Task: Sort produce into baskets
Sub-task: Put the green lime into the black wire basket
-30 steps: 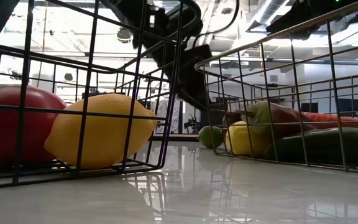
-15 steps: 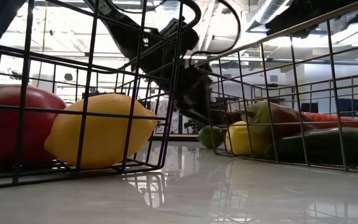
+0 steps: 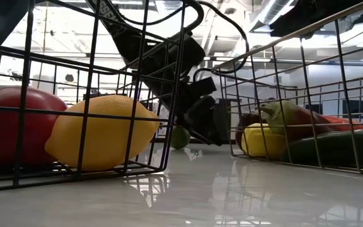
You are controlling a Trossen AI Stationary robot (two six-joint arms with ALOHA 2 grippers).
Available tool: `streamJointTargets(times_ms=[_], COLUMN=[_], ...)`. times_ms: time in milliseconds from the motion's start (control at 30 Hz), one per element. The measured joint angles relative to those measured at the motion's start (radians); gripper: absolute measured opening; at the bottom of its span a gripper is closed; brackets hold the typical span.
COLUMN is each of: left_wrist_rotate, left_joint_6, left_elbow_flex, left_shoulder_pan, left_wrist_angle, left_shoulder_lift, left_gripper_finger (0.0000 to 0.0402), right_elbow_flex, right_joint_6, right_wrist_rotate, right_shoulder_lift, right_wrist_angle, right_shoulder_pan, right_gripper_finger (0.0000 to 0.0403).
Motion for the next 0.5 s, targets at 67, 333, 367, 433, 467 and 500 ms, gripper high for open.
streamJointTargets(times_ms=[67,333,367,433,467,500], left_wrist_rotate=[-0.013,-0.047,-0.047,-0.049,-0.049,-0.049], left_joint_6=[0.027,0.110,0.108,0.092,0.085,0.078], left_elbow_flex=[-0.002,0.000,0.001,0.002,0.002,0.001], left_shoulder_pan=[0.002,0.004,0.004,0.006,0.008,0.008], left_wrist_angle=[-0.035,-0.129,-0.137,-0.181,-0.204,-0.226], left_shoulder_lift=[-0.026,-0.151,-0.162,-0.170,-0.169,-0.162], left_gripper_finger=[0.0261,0.0242,0.0242,0.0241,0.0241,0.0241], right_elbow_flex=[0.000,0.000,0.000,0.000,0.000,0.000], right_joint_6=[0.000,0.008,0.008,0.009,0.012,0.015], right_wrist_rotate=[0.000,0.000,0.000,0.000,0.000,0.000], right_shoulder_lift=[0.000,0.000,0.000,0.000,0.000,0.000], right_wrist_angle=[-0.003,-0.009,-0.009,-0.009,-0.009,-0.009], right_shoulder_pan=[0.000,0.000,0.000,0.000,0.000,0.000], right_gripper_finger=[0.0268,0.0268,0.0268,0.0268,0.0268,0.0268])
